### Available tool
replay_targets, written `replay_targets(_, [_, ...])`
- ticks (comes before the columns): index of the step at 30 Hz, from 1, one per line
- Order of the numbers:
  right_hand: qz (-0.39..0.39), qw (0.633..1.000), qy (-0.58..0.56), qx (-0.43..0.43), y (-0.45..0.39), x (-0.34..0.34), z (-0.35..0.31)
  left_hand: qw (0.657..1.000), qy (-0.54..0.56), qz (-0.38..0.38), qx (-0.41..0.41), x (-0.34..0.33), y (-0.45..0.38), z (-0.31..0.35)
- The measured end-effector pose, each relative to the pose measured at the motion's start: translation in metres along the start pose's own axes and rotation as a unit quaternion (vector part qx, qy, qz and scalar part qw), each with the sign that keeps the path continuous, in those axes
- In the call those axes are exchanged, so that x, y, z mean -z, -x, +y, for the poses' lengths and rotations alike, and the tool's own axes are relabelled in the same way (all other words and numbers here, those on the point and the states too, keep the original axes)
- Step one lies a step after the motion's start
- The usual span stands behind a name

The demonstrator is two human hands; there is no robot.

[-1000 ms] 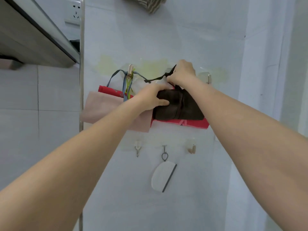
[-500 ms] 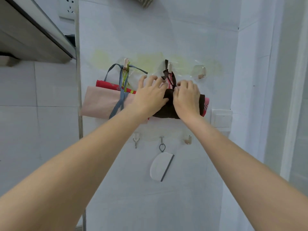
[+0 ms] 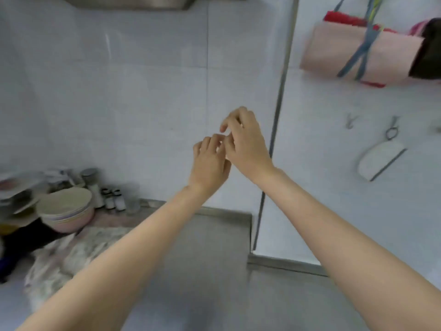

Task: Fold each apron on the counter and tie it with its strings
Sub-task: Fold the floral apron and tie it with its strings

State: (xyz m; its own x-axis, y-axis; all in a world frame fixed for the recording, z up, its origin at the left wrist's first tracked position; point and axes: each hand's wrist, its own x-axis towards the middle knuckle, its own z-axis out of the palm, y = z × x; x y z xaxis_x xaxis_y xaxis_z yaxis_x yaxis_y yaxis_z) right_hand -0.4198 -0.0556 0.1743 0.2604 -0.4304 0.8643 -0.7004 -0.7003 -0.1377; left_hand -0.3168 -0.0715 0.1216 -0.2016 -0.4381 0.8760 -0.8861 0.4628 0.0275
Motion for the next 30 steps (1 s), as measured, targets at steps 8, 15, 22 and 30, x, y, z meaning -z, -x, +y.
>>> replay_targets(8, [-0.486, 0.86, -0.031, -0.151, 0.1, -0.221, -0.117, 0.892, -0.115, -0.419, 0.129, 0.077, 0.207, -0.205])
replay_targets(15, [-0.619, 0.679, -0.103, -0.382, 0.171, -0.339, -0.158, 0.742, -0.119, -0.61, 0.251, 0.1, 0.306, -0.307])
replay_targets(22, [-0.436, 0.586, -0.266, -0.63, 0.174, -0.379, -0.16, 0.618, -0.044, -0.763, 0.182, 0.081, 0.334, -0.329])
replay_targets(30, [-0.139, 0.669, -0.454, -0.572, -0.07, -0.254, -0.103, 0.818, 0.167, -0.463, 0.298, 0.061, 0.148, -0.29])
